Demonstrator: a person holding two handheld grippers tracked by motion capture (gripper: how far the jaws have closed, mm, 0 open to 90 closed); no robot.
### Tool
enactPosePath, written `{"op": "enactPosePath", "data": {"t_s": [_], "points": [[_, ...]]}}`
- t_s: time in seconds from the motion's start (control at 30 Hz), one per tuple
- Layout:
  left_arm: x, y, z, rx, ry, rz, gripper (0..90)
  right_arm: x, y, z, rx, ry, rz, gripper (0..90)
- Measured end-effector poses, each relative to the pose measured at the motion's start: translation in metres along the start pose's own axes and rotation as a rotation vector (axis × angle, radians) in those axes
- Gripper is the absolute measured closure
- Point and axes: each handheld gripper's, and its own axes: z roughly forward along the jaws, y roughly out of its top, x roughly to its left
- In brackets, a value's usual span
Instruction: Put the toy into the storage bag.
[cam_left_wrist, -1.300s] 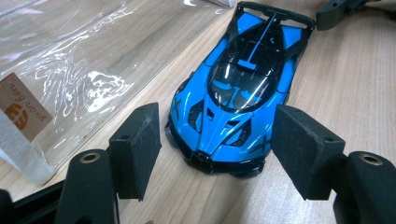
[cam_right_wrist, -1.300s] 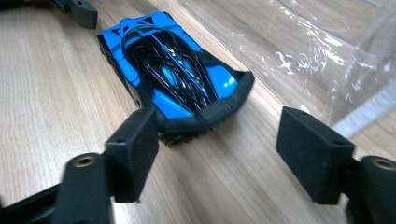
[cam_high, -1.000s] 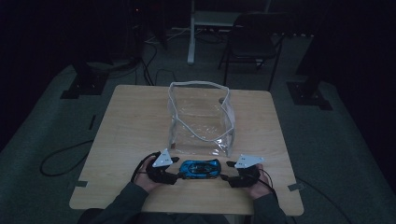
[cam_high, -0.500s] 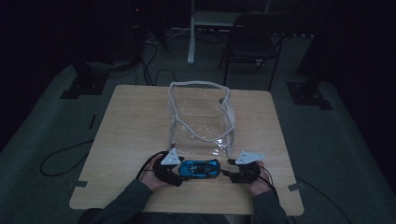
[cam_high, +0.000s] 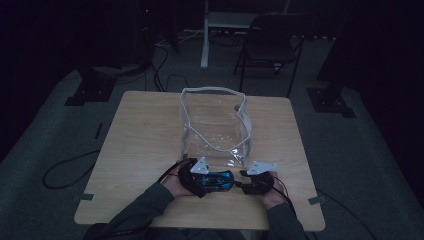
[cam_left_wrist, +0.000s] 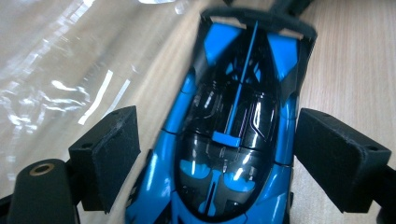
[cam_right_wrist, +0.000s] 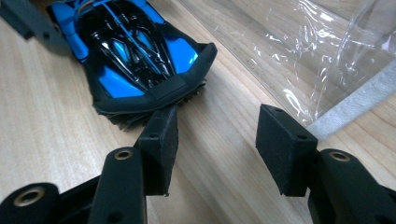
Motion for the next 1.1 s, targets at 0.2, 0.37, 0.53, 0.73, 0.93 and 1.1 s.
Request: {"op": "enactPosePath", "data": {"t_s": [0.2, 0.37, 0.53, 0.73, 0.93, 1.1], "points": [[0.003, -0.003, 0.009, 0.016, -0.043, 0.012, 10.3, 0.001, 0.002, 0.005, -0.020, 0.037, 0.028, 51.1], [0.001, -0.002, 0.012, 0.004, -0.054, 0.034, 10.3, 0.003, 0.016, -0.001, -0.159, 0.114, 0.060, 51.6], [0.005, -0.005, 0.008, -0.006, -0.055, 0.014, 13.6, 0.007, 0.019, 0.002, -0.104, 0.046, 0.009, 50.9], [0.008, -0.007, -0.018, -0.038, -0.043, 0.020, 15.8, 0.002, 0.008, -0.006, -0.085, 0.044, 0.012, 51.2], [0.009, -0.014, -0.029, 0.023, -0.005, 0.051, 15.8, 0.007, 0.009, -0.001, -0.046, 0.048, -0.024, 51.1], [0.009, -0.018, -0.019, 0.055, -0.017, 0.048, 15.7, 0.008, 0.010, 0.005, -0.025, 0.055, -0.031, 52.5]]}}
